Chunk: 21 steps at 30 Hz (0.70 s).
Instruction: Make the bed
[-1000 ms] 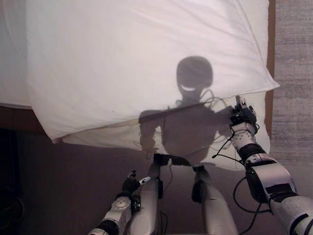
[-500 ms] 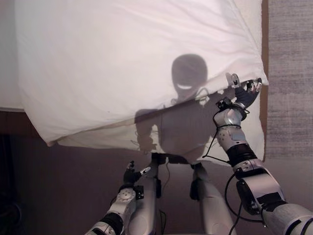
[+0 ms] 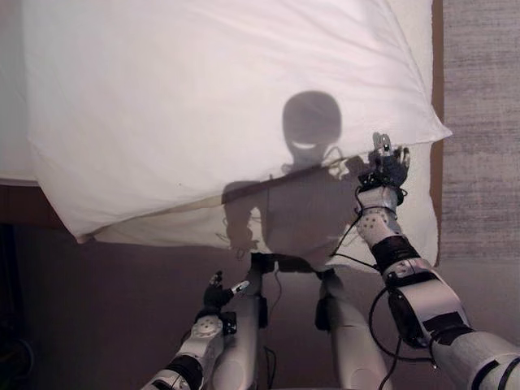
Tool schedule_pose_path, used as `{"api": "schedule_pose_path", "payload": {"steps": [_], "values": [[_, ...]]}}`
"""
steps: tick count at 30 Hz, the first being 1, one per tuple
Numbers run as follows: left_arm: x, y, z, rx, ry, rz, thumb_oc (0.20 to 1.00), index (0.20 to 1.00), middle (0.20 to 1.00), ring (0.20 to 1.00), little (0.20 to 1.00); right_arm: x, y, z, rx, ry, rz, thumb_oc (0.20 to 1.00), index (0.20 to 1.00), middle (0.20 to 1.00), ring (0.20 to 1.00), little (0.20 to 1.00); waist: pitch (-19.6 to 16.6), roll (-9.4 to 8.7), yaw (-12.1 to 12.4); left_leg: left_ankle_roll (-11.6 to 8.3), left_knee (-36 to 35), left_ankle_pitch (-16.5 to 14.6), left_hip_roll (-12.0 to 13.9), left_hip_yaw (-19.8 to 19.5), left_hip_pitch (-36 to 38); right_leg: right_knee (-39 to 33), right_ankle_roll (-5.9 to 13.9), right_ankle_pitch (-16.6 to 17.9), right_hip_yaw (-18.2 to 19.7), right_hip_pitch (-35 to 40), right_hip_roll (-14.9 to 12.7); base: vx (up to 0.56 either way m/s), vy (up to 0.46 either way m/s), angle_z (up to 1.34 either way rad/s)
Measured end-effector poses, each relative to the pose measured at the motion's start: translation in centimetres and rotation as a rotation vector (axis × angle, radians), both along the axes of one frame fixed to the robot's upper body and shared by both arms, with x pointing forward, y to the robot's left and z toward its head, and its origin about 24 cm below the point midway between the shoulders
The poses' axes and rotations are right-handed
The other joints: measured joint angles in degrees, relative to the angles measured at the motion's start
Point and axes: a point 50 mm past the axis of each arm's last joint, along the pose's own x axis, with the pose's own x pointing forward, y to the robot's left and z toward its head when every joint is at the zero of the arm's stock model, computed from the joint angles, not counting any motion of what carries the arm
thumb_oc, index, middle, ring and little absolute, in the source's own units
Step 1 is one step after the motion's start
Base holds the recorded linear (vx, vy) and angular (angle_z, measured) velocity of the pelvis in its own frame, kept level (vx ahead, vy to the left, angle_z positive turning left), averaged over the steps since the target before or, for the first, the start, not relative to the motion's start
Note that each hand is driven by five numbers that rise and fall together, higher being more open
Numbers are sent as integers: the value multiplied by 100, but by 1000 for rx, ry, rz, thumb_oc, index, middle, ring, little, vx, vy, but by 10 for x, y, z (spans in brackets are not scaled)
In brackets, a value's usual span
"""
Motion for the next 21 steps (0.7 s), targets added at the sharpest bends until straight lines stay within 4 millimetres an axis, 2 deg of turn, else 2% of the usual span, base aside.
{"api": "schedule_pose_path", "payload": {"steps": [7, 11, 14, 19, 21], "values": [[1, 0, 0, -8, -2, -9, 1000, 1000, 1000, 1000, 1000, 7, -2, 1, 72, 7, -3, 1000, 1000, 1000, 1000, 1000, 2, -8, 26, 0, 0, 0, -1, -38, -33, 0, 2, -2, -31, -19, 0, 0, -1, 0], [2, -2, 2, -22, -13, -17, 1000, 1000, 1000, 1000, 1000, 12, -5, 11, 92, -15, 2, 1000, 1000, 1000, 1000, 1000, 0, -10, 46, 5, 1, 44, -4, -84, -213, 0, 1, 12, -42, -190, 1, -3, 3, 1], [7, -3, 7, -33, -43, -26, 1000, 1000, 1000, 1000, 1000, 11, -15, 14, 91, -25, -19, 1000, 1000, 1000, 1000, 1000, 0, -10, 168, 6, 1, 72, -4, -102, -326, 0, -25, 39, -75, -291, 1, -5, 1, 3], [7, 3, 7, -22, -45, -26, 1000, 1000, 1000, 1000, 1000, 12, -13, 19, 74, -57, 1, 1000, 1000, 1000, 1000, 1000, 0, -9, 162, 9, 0, 79, -10, -105, -326, 0, -12, 37, -89, -285, -5, -1, 1, 1], [7, 4, 8, -19, -49, -24, 1000, 1000, 1000, 1000, 1000, 8, -7, 31, 11, -135, 53, 1000, 1000, 1000, 1000, 1000, 1, -9, 155, 5, 0, 83, -7, -104, -356, 0, -11, 38, -91, -313, -3, 0, 0, 0]]}}
